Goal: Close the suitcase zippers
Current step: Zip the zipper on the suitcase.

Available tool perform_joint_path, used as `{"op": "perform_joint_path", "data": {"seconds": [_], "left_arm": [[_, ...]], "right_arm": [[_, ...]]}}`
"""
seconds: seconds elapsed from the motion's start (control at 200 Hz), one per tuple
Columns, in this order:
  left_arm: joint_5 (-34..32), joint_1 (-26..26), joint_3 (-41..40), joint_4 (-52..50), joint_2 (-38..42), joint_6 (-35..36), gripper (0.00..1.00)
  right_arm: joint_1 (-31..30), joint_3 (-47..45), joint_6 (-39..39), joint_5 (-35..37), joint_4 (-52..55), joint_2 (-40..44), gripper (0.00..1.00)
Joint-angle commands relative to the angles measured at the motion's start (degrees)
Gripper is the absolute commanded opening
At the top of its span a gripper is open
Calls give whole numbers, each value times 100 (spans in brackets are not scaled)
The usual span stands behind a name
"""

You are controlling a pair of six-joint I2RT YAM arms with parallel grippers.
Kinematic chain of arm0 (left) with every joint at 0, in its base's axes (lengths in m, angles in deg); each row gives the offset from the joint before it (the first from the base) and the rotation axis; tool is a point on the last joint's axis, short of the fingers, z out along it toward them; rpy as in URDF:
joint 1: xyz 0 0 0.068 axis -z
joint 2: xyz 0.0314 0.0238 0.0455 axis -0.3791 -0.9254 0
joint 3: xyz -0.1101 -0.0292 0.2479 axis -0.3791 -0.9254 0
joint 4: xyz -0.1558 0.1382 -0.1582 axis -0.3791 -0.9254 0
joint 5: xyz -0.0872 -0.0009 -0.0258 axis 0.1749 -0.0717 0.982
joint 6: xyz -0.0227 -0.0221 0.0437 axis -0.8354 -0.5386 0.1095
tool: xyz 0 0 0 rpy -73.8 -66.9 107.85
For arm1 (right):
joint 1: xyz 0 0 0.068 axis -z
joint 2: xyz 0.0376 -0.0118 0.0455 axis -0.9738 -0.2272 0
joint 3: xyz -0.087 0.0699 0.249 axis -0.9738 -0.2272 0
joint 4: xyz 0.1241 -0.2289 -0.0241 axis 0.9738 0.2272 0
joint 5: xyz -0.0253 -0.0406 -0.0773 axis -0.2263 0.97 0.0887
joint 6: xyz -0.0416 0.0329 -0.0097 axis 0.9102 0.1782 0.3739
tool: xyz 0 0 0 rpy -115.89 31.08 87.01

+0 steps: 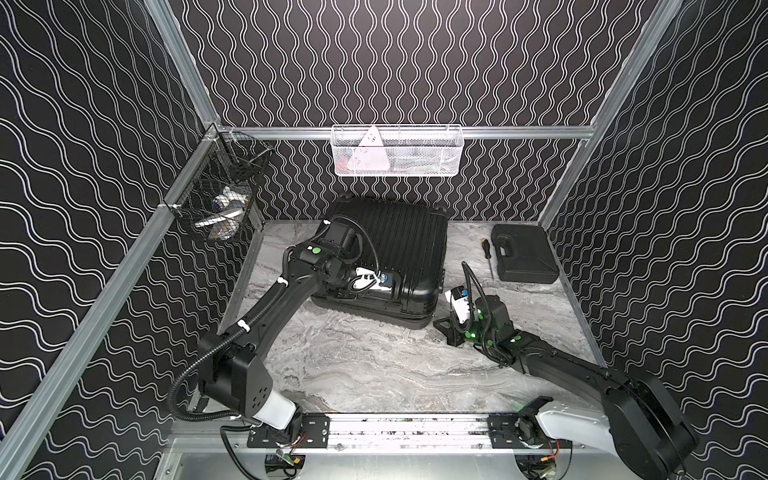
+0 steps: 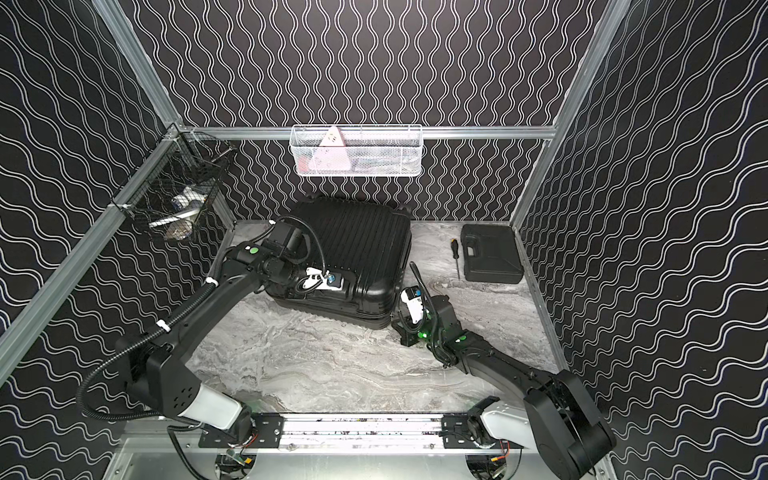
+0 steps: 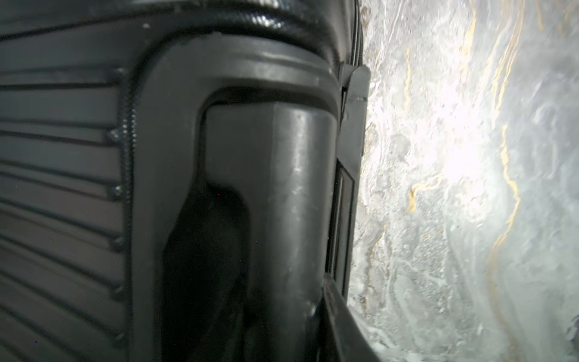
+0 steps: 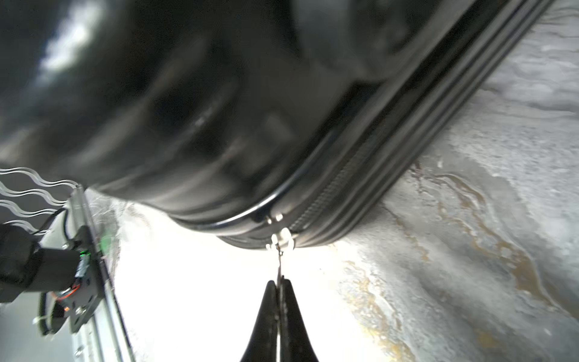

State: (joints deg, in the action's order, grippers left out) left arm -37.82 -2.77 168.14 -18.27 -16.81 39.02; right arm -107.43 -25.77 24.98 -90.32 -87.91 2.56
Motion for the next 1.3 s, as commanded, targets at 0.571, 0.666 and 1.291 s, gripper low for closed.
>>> {"op": "perform_joint_path", "data": {"seconds": [0.571,0.666,1.291], "left_arm": [[-1500,687,-522,2013,401,-5062,14],[-1675,777,-557,2136,387,-5898,14],[-2465,1670,-201,2866,-385,-8030,11]], "right_arm": [[-947,294,143,-431,-121,-422,0],[-1126,378,38,-251,-312,-612,0],[-1971,709,-758,129,-1697,-1541,0]]}}
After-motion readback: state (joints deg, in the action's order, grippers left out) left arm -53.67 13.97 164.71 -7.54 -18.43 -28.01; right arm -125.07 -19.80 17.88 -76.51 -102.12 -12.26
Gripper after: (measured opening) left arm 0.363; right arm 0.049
